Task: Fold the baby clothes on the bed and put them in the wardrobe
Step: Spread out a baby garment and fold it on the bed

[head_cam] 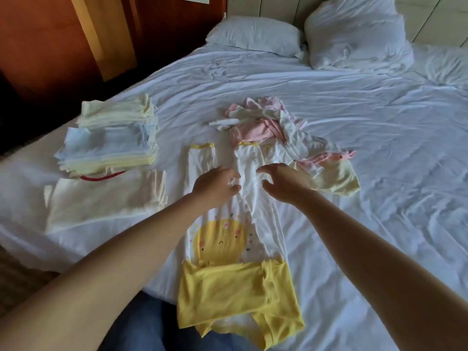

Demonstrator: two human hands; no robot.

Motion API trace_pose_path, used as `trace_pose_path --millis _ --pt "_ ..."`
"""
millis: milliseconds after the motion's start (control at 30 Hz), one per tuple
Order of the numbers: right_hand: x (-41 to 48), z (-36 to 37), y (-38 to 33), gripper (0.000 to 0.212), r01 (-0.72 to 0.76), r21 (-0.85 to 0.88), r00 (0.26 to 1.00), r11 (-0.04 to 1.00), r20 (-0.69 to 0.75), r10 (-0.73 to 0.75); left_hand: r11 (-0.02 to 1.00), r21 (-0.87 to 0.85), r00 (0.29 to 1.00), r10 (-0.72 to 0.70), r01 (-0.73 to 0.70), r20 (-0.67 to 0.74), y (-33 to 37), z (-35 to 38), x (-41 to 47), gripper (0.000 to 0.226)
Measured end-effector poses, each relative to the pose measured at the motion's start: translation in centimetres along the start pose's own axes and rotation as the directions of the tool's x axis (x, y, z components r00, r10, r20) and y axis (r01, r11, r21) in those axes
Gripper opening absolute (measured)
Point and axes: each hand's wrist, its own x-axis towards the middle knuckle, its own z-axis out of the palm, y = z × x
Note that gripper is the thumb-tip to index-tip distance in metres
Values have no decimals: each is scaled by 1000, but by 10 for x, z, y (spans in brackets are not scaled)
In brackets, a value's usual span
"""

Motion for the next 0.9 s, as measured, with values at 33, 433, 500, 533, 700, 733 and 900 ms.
trace_pose_path --millis 33,433,500,533,700,733,900 --pt "16 0 4 43 0 -5 1000 1000 -4 0 1000 -18 1000 15 -15 -19 -3 4 14 30" --pt "173 51 38 50 -34 96 999 995 -30 37 989 20 963 147 -146 -227 -61 73 109 11" --pt "184 58 39 53 -45 74 999 996 -11 46 986 -34 950 148 -163 -276 -66 81 109 12" --pt "188 60 39 55 -49 46 999 998 -9 50 983 -55 946 151 -174 -287 -68 84 110 14" --pt "196 62 35 48 -75 42 995 996 -62 78 976 -134 934 116 -169 -338 -74 91 110 25" --pt "195 59 35 44 -61 78 994 995 -84 68 978 -138 929 101 -159 -357 -74 92 108 33" --pt "167 21 34 30 29 208 988 978 -154 3 1000 10 959 31 -29 -283 -55 73 108 77"
